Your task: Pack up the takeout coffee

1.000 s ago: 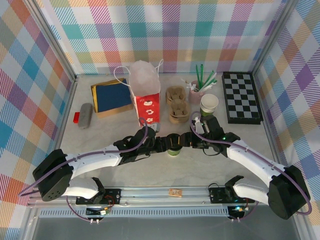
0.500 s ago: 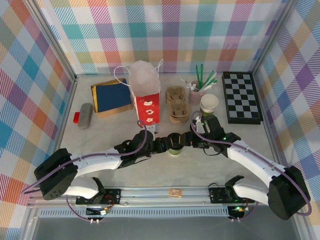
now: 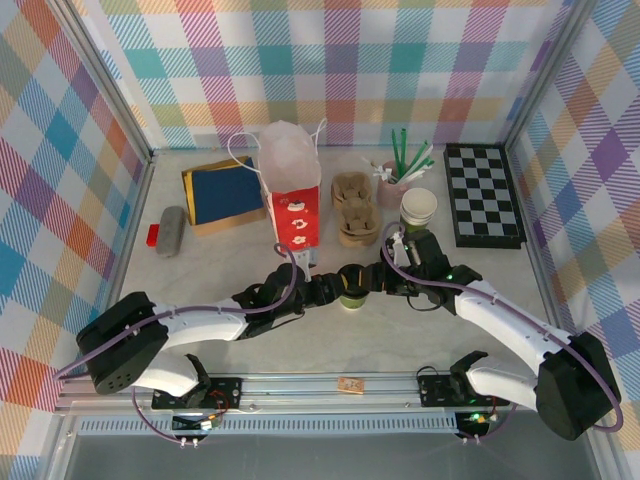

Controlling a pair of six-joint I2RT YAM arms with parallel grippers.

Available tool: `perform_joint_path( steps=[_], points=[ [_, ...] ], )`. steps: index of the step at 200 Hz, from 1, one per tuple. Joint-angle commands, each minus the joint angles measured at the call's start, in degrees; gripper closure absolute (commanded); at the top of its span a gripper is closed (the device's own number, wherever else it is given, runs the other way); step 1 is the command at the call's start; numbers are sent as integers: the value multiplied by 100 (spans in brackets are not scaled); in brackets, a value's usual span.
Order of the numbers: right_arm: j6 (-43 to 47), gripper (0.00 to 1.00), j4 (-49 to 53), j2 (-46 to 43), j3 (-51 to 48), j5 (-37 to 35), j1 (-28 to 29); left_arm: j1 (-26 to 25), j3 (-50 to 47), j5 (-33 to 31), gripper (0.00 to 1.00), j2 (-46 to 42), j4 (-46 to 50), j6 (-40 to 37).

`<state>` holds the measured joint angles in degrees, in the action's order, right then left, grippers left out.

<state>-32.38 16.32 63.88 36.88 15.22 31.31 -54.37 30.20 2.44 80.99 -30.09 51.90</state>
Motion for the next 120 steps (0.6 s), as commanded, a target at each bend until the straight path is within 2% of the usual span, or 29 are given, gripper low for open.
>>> perform_joint_path(
  steps=[1,120],
  points=[
    [67,41,468,143,-186,-191,42,-188,-450,362,63,689,1499,15],
    [45,41,392,151,-386,-300,42,-232,-646,380,63,1147,1278,22]
  ],
)
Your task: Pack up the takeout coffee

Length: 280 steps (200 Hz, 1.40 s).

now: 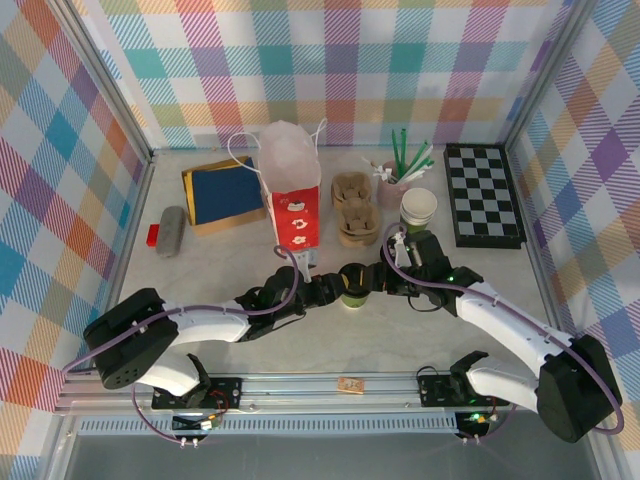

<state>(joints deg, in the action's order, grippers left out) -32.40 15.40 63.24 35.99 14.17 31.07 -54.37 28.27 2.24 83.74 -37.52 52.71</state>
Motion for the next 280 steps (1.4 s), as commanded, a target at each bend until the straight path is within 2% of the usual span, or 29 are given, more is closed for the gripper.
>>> perform_joint_path(
  steps=[1,53,112,174,207,280],
  points=[
    [49,41,482,215,-295,-195,66,-232,-454,400,63,880,2016,-59],
    [47,41,510,202,-323,-269,59,-259,-501,383,62,981,1915,-58],
    [-12,41,761,-2,-354,-713,-7,-259,-67,393,60,1051,2249,-268],
    [-11,42,763,-80,-569,-773,-181,-336,345,432,59,1410,2157,-270],
    [81,44,789,-43,-620,-557,-552,-407,418,444,59,1614,2026,-211],
    [43,45,570,269,-842,-431,-646,-495,346,383,59,1724,1835,-85]
  ],
)
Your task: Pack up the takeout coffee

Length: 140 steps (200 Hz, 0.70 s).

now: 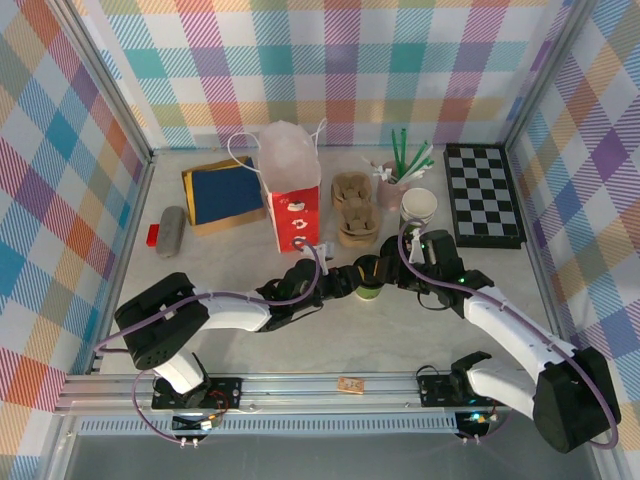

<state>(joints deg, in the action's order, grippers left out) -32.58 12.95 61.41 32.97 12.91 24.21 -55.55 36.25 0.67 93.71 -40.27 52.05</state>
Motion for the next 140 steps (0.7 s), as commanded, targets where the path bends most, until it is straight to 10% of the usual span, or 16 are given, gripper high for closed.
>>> perform_joint_path(
  steps=[1,140],
  points=[
    [59,45,810,447,-543,-309,40,-377,-452,540,59,727,2111,-20],
    [-308,47,1100,593,-593,-924,-65,-393,-367,485,59,578,2215,-63]
  ],
)
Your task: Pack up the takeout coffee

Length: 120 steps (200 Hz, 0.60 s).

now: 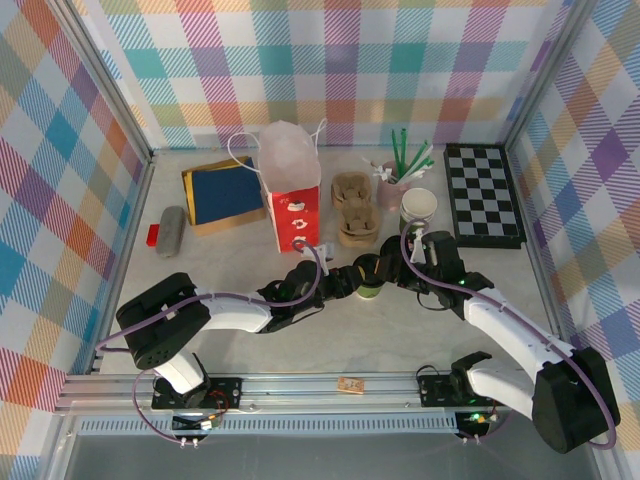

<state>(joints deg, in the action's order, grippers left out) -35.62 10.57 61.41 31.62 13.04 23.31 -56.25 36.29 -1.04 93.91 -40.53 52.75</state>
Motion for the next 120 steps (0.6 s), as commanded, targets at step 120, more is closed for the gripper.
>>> perform_joint_path(
  steps=[120],
  points=[
    [189,44,1527,460,270,-856,20,-334,378,613,50,320,2705,-287]
  ],
)
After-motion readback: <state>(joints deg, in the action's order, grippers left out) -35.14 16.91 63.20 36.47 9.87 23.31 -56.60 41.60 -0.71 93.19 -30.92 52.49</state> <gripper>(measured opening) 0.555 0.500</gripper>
